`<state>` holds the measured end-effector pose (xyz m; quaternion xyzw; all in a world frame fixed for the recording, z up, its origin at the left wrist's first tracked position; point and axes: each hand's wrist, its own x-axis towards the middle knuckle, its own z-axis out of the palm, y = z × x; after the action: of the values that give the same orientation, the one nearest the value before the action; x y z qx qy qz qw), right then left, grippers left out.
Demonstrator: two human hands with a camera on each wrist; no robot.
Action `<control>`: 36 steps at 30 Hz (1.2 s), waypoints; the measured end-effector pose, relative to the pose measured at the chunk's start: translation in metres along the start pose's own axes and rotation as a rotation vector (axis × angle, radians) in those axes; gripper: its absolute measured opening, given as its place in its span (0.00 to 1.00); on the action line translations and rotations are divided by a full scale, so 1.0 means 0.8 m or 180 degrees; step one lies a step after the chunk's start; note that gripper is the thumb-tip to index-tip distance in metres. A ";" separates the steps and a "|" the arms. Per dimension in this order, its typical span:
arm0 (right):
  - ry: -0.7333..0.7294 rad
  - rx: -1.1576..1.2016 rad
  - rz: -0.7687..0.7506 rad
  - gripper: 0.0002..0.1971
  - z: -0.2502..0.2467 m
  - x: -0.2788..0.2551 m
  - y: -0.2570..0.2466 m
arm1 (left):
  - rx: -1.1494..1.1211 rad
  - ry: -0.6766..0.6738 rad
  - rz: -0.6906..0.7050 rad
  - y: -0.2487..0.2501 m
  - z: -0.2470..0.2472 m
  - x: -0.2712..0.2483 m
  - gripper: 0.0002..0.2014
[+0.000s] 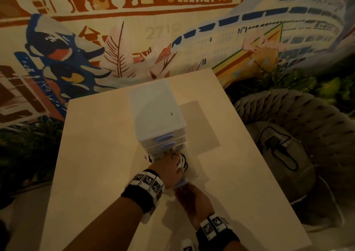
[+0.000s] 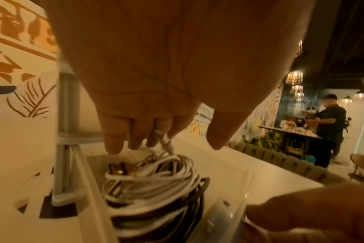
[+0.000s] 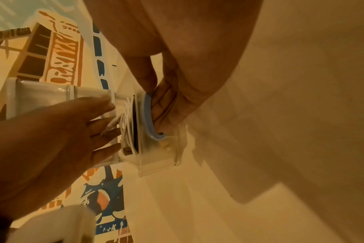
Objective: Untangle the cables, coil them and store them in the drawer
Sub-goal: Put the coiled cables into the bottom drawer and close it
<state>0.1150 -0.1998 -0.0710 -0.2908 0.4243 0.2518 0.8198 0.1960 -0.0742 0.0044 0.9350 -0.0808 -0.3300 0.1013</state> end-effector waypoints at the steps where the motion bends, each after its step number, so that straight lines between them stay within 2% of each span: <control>1: 0.0007 0.0041 0.0028 0.15 0.002 -0.002 -0.001 | -0.0133 0.0058 0.0050 -0.002 -0.006 -0.007 0.35; 5: 0.0007 0.0109 0.0043 0.16 0.005 -0.007 0.002 | -0.0443 0.0393 0.0375 -0.004 -0.020 -0.038 0.26; 7: 0.0011 0.0156 0.0022 0.16 0.006 -0.009 0.001 | -0.0453 0.0697 0.0466 -0.013 -0.027 -0.055 0.22; 9: -0.0045 0.0180 0.0014 0.14 0.009 -0.013 -0.001 | -0.0402 0.1310 0.0437 -0.027 -0.037 -0.072 0.20; 10: -0.0104 0.0195 0.0026 0.13 0.010 -0.016 -0.003 | -0.0506 0.1786 0.0394 -0.033 -0.044 -0.080 0.20; 13: -0.0167 0.0244 0.0044 0.11 0.015 -0.024 -0.008 | -0.1210 0.2973 0.0135 -0.047 -0.078 -0.095 0.11; 14: -0.0149 0.0245 0.0037 0.12 0.016 -0.024 -0.007 | -0.1389 0.3249 0.0005 -0.056 -0.090 -0.090 0.09; 15: -0.0122 0.0245 0.0019 0.13 0.016 -0.023 -0.006 | -0.1554 0.3321 -0.0163 -0.067 -0.099 -0.080 0.10; 16: -0.0084 0.0251 -0.0010 0.15 0.016 -0.021 -0.004 | -0.1777 0.3196 -0.0330 -0.080 -0.105 -0.067 0.16; 18: -0.0039 0.0260 -0.0052 0.16 0.013 -0.014 0.001 | -0.2314 0.2429 -0.0524 -0.098 -0.107 -0.043 0.32; 19: -0.0025 0.0246 -0.0061 0.16 0.012 -0.011 0.003 | -0.2589 0.2115 -0.0429 -0.102 -0.103 -0.034 0.34; 21: 0.0005 0.0236 -0.0082 0.17 0.013 -0.007 0.005 | -0.3115 0.1786 -0.0194 -0.105 -0.089 -0.019 0.28; 23: -0.0016 0.0282 -0.0095 0.17 0.015 -0.001 0.005 | -0.3467 0.1726 -0.0110 -0.102 -0.083 -0.015 0.25; 27: -0.0090 0.0385 -0.0175 0.15 0.021 0.005 0.002 | -0.3522 0.1748 -0.0067 -0.108 -0.084 -0.004 0.36; 30: -0.0019 0.0281 -0.0240 0.12 0.029 0.004 -0.005 | -0.3589 0.1693 -0.0010 -0.106 -0.089 -0.004 0.30; 32: 0.0068 -0.0458 -0.0102 0.12 0.031 0.002 -0.018 | -0.3636 0.1663 -0.0004 -0.105 -0.091 -0.001 0.26; 34: -0.0048 -0.1902 0.0012 0.13 0.031 -0.012 -0.034 | -0.3637 0.1653 -0.0002 -0.108 -0.091 0.003 0.25; 35: -0.0092 -0.2752 -0.0222 0.14 0.030 -0.021 -0.042 | -0.3624 0.1645 0.0011 -0.109 -0.090 0.004 0.23; 36: -0.0068 -0.3627 -0.0768 0.13 0.029 -0.028 -0.051 | -0.3590 0.1653 0.0013 -0.111 -0.089 0.006 0.21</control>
<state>0.1431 -0.2160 -0.0306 -0.7298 0.1775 0.3480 0.5611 0.2524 0.0201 0.0343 0.7872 0.1315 -0.0835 0.5968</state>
